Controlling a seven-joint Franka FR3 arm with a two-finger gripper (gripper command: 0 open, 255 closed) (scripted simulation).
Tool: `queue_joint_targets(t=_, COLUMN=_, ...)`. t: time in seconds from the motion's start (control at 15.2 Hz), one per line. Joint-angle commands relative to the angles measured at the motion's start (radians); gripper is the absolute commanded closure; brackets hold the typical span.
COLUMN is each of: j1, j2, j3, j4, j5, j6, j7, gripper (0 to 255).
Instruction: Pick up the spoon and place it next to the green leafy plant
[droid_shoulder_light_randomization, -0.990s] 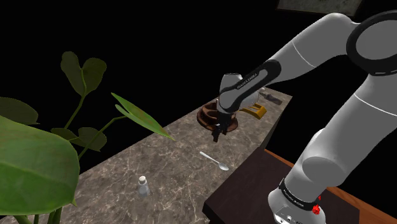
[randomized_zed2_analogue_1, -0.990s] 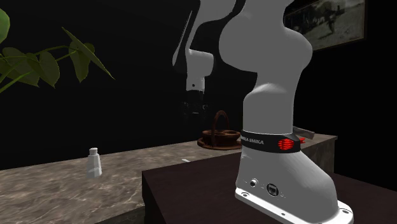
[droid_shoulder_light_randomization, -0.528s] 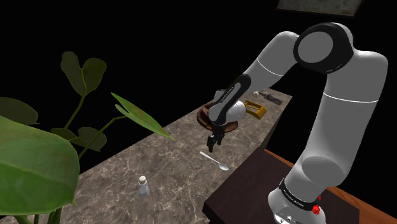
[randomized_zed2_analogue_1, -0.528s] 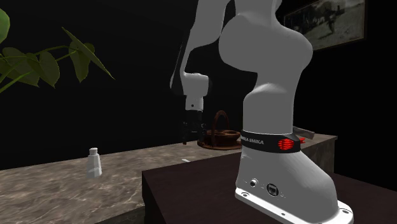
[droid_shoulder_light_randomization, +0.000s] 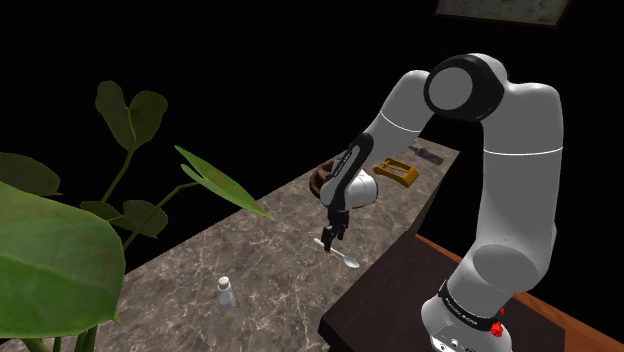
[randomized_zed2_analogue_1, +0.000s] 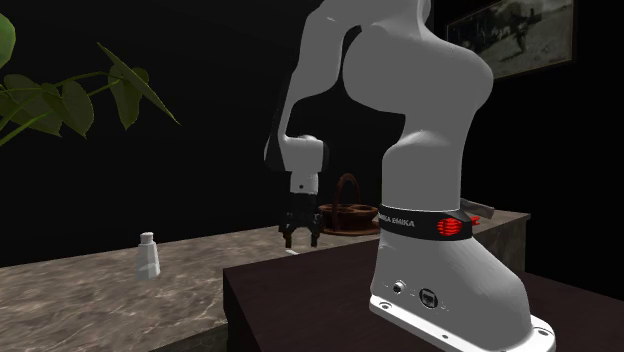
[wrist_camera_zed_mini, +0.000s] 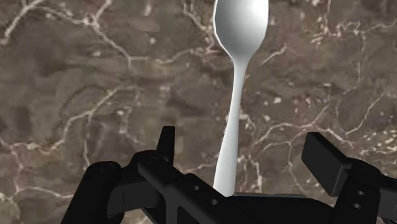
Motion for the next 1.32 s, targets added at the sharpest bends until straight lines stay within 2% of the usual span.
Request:
queue_joint_targets(t=0.0, j1=-0.006, j2=0.029, j3=0.009, j4=0.003, j5=0.011, j6=0.026, j7=-0.010, gripper=0)
queue_joint_targets(t=0.59, j1=-0.009, j2=0.053, j3=0.017, j4=0.008, j5=0.018, j6=0.046, j7=-0.016, gripper=0)
queue_joint_targets(t=0.66, j1=-0.009, j2=0.053, j3=0.017, j4=0.008, j5=0.018, j6=0.046, j7=-0.016, gripper=255)
queue_joint_targets(t=1.25, j1=-0.009, j2=0.053, j3=0.017, j4=0.008, j5=0.019, j6=0.046, j7=-0.016, gripper=255)
